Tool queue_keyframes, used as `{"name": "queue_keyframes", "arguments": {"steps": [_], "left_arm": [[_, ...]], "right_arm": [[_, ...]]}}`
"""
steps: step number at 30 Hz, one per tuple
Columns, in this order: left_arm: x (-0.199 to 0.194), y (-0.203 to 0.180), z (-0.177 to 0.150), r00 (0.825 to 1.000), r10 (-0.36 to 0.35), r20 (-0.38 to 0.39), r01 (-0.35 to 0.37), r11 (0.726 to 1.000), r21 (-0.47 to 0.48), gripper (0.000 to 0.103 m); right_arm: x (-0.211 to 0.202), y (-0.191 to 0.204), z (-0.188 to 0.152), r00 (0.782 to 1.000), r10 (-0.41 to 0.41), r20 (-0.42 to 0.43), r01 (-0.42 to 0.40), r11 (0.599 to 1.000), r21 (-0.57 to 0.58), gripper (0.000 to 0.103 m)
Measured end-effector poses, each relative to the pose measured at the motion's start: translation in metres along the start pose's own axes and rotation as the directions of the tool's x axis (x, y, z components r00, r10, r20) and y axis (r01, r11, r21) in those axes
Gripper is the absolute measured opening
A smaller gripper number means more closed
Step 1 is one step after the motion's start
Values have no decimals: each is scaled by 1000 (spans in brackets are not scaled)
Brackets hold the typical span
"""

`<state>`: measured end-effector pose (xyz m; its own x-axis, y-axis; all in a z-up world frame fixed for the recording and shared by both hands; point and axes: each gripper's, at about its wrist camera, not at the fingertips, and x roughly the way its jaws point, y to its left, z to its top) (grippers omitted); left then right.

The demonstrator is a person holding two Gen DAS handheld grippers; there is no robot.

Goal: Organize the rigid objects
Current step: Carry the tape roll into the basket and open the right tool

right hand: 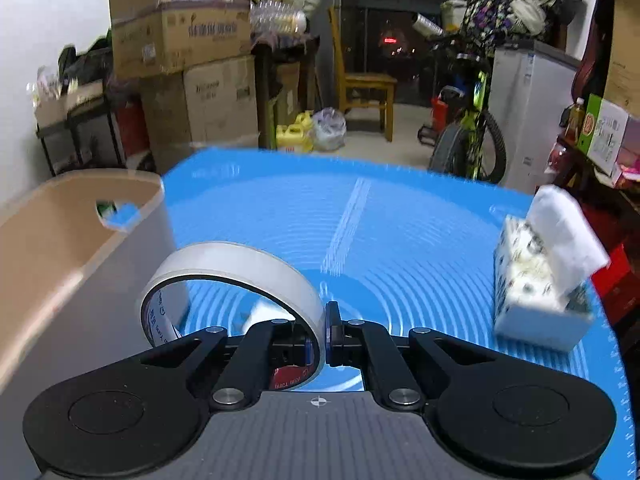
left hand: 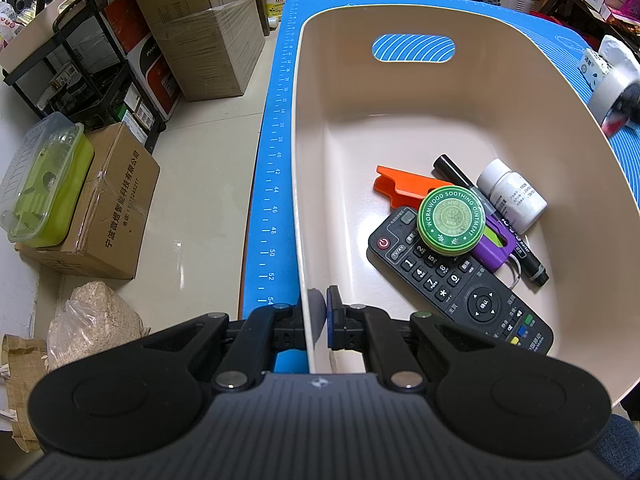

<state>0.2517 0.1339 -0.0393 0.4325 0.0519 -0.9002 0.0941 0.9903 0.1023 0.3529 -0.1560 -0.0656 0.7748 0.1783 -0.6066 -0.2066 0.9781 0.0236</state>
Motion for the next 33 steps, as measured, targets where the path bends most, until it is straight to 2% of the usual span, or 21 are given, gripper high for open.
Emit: {"name": "queue_keyframes", "arguments": {"steps": [9,16,21,25,33], "left_arm": [[0,0,0,1000,1,0,-1,1000,0,8],[0,-1,0,1000,3,0,-3,1000,3,8],[-1,-1,0,1000,3,-1,-3,1000,4,8],[0,-2,-1,1000,3,0,-3,1000,5,8],[0,-2,-1,1000,2,-1,-2,1000,6,8]], "right_arm": [[-38,24,49,992,65,110,-65,998,-7,17],[-45,67,68,982,151,115,-144,987,-64,17],[-40,102,67,977,201,67,-193,975,-106,17],[-32,131,62,971,239,-16,-238,956,-172,17],[-4,178,40,937,279,-211,-332,900,-283,17]]}}
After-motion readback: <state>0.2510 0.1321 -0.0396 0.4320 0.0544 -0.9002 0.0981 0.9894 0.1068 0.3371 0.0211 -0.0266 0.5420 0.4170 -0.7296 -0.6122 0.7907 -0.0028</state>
